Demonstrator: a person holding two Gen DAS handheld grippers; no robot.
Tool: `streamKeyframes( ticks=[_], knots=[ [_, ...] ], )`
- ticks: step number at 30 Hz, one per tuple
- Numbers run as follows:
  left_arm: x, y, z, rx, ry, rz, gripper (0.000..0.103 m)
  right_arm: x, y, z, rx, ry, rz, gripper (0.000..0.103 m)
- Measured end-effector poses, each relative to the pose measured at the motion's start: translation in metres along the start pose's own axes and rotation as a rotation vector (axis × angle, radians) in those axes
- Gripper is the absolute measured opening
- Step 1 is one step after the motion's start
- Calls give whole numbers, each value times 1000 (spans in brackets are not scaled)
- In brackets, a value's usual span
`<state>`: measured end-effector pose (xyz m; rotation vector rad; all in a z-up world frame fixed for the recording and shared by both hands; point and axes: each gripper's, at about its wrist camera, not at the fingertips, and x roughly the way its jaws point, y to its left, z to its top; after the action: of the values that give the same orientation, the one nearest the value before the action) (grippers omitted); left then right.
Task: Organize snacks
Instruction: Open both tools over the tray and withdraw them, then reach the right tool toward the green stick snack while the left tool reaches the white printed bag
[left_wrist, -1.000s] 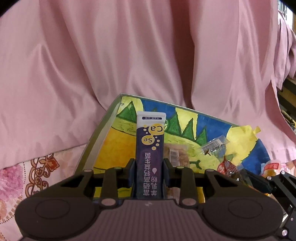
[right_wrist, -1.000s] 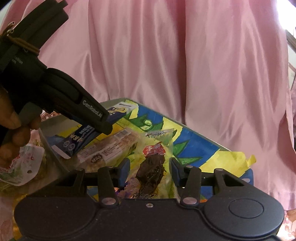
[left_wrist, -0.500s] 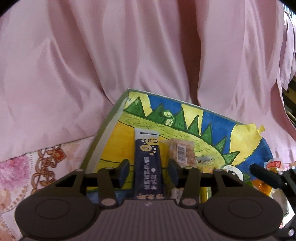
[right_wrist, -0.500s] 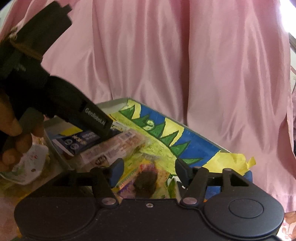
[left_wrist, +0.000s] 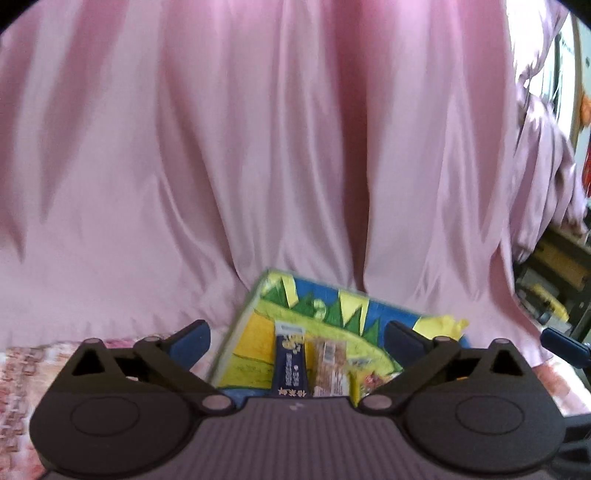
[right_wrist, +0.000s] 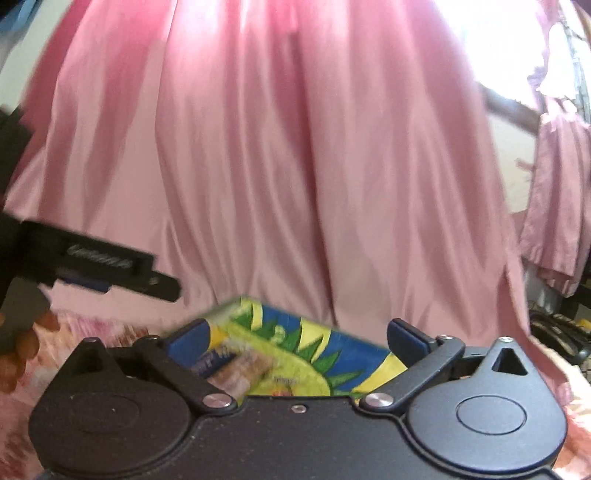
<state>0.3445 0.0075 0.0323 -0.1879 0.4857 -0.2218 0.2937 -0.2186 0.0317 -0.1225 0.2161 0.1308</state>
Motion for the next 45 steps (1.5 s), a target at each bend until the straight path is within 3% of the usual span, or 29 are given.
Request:
streamKeyframes(
  ticks=[4,9,20,30,39,45],
  knots=[
    [-50,-4,1,21,-62,5,103,-44,0,14,30,-67,-17,102],
    [-105,-12,-9,59,-71,9,103,-99,4,21,42,-110,-29,102],
    [-215,-26,-61,70,-73,48,103,-216,18,17,52,-94,-8,102],
    [-243,-25,-100,54,-36,72,103,-276,34,-15,90,-12,-6,102],
    [-250,-21,-136,66,28,90,103,-289,48,-46,117,103,18,102],
    [-256,-17,-145,81,72,101,103,-294,52,-49,152,161,37,102]
  ],
)
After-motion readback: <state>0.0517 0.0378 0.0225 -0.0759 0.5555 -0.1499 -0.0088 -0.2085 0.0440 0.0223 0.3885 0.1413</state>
